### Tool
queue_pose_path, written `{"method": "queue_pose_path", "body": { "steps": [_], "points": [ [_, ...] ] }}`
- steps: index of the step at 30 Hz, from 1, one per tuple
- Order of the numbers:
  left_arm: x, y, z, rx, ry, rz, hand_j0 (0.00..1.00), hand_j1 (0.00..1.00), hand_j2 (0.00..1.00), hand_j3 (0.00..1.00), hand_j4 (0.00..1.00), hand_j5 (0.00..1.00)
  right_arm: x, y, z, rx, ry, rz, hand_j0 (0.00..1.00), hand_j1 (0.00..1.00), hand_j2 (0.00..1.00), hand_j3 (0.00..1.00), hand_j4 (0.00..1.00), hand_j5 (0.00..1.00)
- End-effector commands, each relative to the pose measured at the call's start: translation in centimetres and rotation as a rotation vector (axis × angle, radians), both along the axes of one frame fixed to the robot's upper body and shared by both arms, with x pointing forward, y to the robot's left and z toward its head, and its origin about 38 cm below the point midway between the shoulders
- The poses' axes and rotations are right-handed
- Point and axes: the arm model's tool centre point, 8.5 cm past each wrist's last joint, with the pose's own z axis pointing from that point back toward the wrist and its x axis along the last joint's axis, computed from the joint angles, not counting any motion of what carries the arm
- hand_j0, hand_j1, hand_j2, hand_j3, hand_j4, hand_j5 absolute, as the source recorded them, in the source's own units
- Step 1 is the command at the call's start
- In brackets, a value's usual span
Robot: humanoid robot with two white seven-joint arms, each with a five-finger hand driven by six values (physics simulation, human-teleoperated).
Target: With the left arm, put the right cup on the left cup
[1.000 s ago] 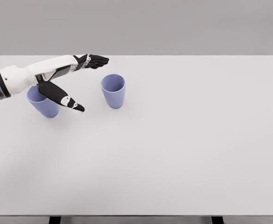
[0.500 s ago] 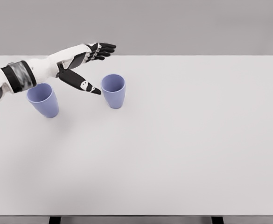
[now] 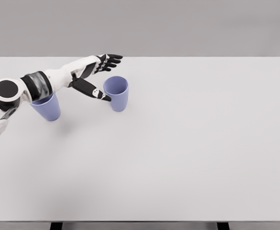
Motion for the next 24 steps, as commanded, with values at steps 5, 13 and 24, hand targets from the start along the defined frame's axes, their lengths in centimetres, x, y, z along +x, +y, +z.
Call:
{"method": "queue_pose_path", "body": {
  "steps": [5,13,24],
  "points": [
    [0.4,-0.5,-0.9,-0.010,0.026,0.008,1.00,1.00,1.00,1.00,1.00,1.00,0.0,0.0,0.0,0.000,0.000,0.000,1.00,1.00,1.00,1.00,1.00,1.00],
    [0.8,-0.8,-1.7,-0.019,0.047,0.018,1.00,1.00,1.00,1.00,1.00,1.00,0.0,0.0,0.0,0.000,0.000,0.000,1.00,1.00,1.00,1.00,1.00,1.00],
    [1.3,-0.5,-2.3,-0.022,0.064,0.039,1.00,1.00,1.00,1.00,1.00,1.00,0.0,0.0,0.0,0.000,0.000,0.000,1.00,1.00,1.00,1.00,1.00,1.00]
  ]
}}
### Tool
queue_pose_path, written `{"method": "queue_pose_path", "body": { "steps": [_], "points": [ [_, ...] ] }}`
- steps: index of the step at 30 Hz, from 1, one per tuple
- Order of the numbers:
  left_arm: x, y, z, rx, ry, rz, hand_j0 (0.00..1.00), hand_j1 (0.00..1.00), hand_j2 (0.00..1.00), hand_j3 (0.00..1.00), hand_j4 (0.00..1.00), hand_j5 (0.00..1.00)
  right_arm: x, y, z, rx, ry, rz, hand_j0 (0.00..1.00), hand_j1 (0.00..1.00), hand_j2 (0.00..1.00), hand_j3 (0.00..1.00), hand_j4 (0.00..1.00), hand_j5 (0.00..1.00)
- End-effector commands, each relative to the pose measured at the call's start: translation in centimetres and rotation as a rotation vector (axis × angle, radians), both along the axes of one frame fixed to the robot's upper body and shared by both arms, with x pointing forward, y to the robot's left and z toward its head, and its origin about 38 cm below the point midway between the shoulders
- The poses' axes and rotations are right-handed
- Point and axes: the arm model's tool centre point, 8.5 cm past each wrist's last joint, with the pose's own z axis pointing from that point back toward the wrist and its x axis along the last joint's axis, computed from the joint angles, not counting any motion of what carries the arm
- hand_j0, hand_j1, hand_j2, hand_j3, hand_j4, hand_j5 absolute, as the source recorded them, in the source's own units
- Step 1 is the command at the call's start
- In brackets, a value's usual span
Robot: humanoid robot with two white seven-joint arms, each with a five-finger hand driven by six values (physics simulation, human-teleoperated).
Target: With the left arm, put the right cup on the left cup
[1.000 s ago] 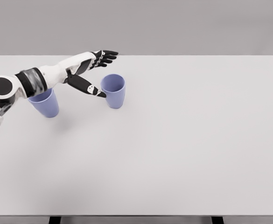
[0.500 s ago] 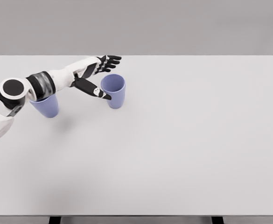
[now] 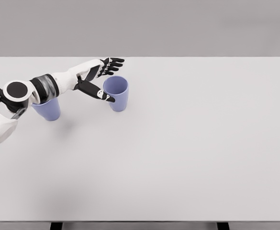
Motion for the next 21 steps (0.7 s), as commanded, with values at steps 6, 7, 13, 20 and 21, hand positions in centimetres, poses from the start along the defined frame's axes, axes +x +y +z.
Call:
{"method": "queue_pose_path", "body": {
  "steps": [6,7,13,20,21],
  "points": [
    [0.4,-0.1,-0.5,-0.010,0.016,0.012,1.00,1.00,1.00,1.00,1.00,1.00,0.0,0.0,0.0,0.000,0.000,0.000,1.00,1.00,1.00,1.00,1.00,1.00],
    [0.4,0.0,-0.6,-0.009,0.018,0.015,1.00,1.00,1.00,1.00,1.00,1.00,0.0,0.0,0.0,0.000,0.000,0.000,1.00,1.00,1.00,1.00,1.00,1.00],
    [0.6,0.2,-0.8,-0.008,0.023,0.022,1.00,1.00,1.00,1.00,1.00,1.00,0.0,0.0,0.0,0.000,-0.001,0.000,1.00,1.00,1.00,1.00,1.00,1.00],
    [0.8,-0.1,-1.2,-0.015,0.033,0.028,1.00,1.00,1.00,1.00,1.00,1.00,0.0,0.0,0.0,0.000,0.000,0.000,1.00,1.00,1.00,1.00,1.00,1.00],
    [0.8,-0.1,-1.2,-0.016,0.034,0.028,1.00,1.00,1.00,1.00,1.00,1.00,0.0,0.0,0.0,0.000,0.000,0.000,1.00,1.00,1.00,1.00,1.00,1.00]
  ]
}}
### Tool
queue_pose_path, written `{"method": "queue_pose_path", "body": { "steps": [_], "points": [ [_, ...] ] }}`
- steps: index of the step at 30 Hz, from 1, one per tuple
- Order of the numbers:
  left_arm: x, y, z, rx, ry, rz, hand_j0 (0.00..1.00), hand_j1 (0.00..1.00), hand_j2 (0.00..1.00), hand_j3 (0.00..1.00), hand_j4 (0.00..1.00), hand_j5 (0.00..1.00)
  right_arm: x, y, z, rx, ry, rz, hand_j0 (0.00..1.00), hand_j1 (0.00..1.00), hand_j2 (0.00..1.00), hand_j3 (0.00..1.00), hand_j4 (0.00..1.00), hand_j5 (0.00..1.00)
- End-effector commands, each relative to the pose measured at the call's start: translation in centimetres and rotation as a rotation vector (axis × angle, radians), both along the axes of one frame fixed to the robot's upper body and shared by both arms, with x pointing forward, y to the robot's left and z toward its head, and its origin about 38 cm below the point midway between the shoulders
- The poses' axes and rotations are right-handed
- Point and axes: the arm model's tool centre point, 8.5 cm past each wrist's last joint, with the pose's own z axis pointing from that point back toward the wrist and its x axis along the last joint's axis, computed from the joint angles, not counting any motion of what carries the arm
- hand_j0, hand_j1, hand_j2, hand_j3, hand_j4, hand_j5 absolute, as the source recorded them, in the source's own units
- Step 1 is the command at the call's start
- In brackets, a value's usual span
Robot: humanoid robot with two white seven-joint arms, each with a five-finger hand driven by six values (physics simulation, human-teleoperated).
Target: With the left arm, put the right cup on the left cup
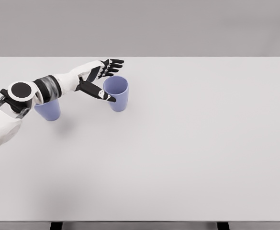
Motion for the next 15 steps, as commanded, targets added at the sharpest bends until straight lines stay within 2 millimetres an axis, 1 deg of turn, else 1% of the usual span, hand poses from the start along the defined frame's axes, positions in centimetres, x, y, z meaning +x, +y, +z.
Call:
{"method": "queue_pose_path", "body": {
  "steps": [1,4,15],
  "points": [
    [0.07,0.04,-0.09,-0.004,0.005,0.004,1.00,1.00,1.00,1.00,1.00,1.00,0.00,-0.01,0.00,0.000,0.000,0.000,1.00,1.00,1.00,1.00,1.00,1.00],
    [0.25,-0.13,-0.45,-0.009,0.014,0.008,1.00,1.00,1.00,1.00,1.00,1.00,0.00,-0.01,0.00,0.000,0.000,0.000,1.00,1.00,1.00,1.00,1.00,1.00],
    [0.29,-0.26,-0.80,-0.014,0.023,0.010,1.00,1.00,1.00,1.00,1.00,1.00,0.00,-0.01,0.00,0.000,0.000,0.000,1.00,1.00,1.00,1.00,1.00,1.00]
  ]
}}
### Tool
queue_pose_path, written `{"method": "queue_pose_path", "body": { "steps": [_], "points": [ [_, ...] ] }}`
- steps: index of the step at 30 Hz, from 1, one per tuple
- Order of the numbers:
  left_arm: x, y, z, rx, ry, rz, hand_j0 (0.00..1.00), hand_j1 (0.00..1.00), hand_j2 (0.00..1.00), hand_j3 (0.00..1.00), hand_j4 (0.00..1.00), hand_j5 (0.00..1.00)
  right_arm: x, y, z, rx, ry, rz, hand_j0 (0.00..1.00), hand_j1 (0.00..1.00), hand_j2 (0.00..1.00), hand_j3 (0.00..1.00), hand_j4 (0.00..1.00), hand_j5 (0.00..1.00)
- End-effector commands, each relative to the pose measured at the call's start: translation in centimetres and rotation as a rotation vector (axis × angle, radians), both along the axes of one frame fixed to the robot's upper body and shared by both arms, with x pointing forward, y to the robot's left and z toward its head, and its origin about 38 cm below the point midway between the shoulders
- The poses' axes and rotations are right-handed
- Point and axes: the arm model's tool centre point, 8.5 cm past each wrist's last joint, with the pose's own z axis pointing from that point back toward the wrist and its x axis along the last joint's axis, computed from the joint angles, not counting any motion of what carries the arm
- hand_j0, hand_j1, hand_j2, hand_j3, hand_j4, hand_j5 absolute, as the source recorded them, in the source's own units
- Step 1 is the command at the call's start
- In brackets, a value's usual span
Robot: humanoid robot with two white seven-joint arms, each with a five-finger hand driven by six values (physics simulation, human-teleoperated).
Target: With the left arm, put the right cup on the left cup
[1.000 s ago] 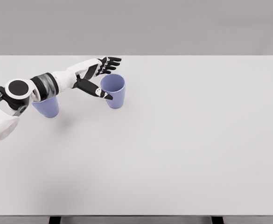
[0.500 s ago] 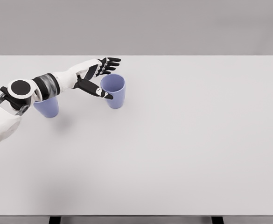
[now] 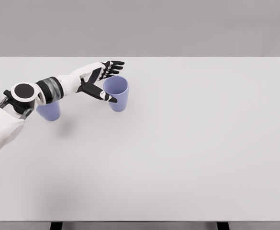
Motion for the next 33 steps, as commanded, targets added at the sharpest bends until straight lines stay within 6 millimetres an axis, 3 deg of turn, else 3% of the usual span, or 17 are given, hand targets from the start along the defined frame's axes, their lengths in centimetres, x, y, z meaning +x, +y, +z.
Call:
{"method": "queue_pose_path", "body": {
  "steps": [1,10,33],
  "points": [
    [0.1,0.1,-0.1,-0.002,0.005,0.003,1.00,1.00,1.00,1.00,1.00,1.00,0.0,0.0,0.0,0.000,-0.001,0.000,1.00,1.00,1.00,1.00,1.00,1.00],
    [0.4,0.7,-0.6,0.002,0.018,0.025,1.00,1.00,1.00,1.00,1.00,1.00,0.0,0.0,0.0,0.000,0.000,0.000,1.00,1.00,1.00,1.00,1.00,1.00],
    [0.8,0.1,-2.5,-0.013,0.063,0.045,1.00,1.00,1.00,1.00,1.00,1.00,0.0,0.0,0.0,0.000,0.000,0.000,1.00,1.00,1.00,1.00,1.00,1.00]
  ]
}}
